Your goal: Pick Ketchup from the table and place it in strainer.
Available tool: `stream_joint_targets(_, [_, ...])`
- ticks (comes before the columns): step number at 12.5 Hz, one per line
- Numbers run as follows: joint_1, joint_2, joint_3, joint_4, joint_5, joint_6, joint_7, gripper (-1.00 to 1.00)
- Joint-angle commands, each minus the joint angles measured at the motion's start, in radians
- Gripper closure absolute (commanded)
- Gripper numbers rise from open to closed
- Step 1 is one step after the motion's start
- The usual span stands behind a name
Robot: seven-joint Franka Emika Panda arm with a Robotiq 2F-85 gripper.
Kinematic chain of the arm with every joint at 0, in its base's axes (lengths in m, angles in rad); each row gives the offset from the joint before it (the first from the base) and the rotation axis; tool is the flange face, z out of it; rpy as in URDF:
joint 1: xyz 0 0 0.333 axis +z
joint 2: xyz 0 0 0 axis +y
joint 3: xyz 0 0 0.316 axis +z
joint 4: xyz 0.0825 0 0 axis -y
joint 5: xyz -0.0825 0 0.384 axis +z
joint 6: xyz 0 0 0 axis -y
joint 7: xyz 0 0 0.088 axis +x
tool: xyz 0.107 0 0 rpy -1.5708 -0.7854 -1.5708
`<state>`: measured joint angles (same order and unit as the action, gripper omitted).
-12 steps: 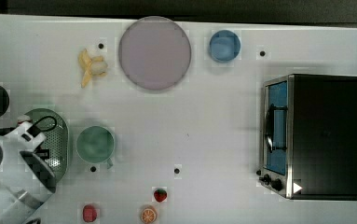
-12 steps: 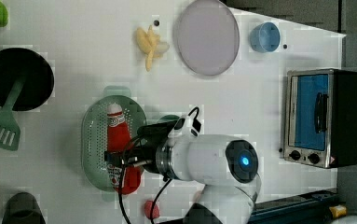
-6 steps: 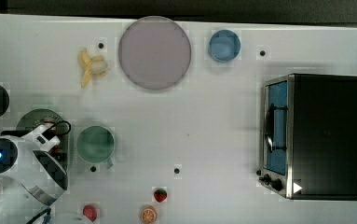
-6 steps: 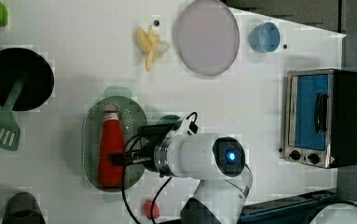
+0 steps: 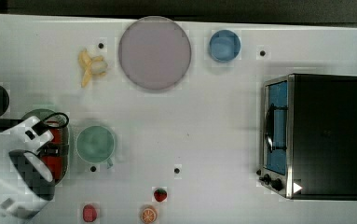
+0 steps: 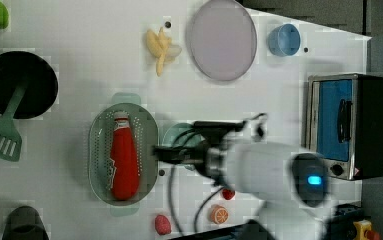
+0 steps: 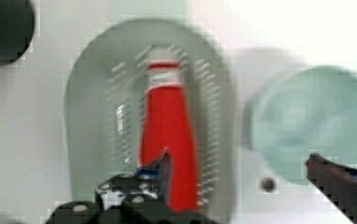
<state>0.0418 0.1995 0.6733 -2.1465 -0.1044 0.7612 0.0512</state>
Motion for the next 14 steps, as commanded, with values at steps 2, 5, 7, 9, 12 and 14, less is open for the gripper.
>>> stream_joint_targets(2, [-0.157,-0.164,-0.039,0.114,0.088,-0.270,0.053,-1.00])
stream_joint_targets(5, [-0.217,-0.261,-0.157,0.154,0.137,-0.386,0.045,-1.00])
stream_joint_targets(7, [-0.238,-0.312,-0.264,0.160,0.137,-0.403,0.027,-1.00])
stream_joint_targets(9, [-0.242,-0.348,-0.372,0.160,0.137,-0.406,0.027,-1.00])
stream_joint_targets(12, [-0.242,-0.378,-0.491,0.163,0.137,-0.458,0.027,-1.00])
stream_joint_targets(14, [-0.243,-0.379,-0.534,0.178,0.137,-0.499,0.027,-1.00])
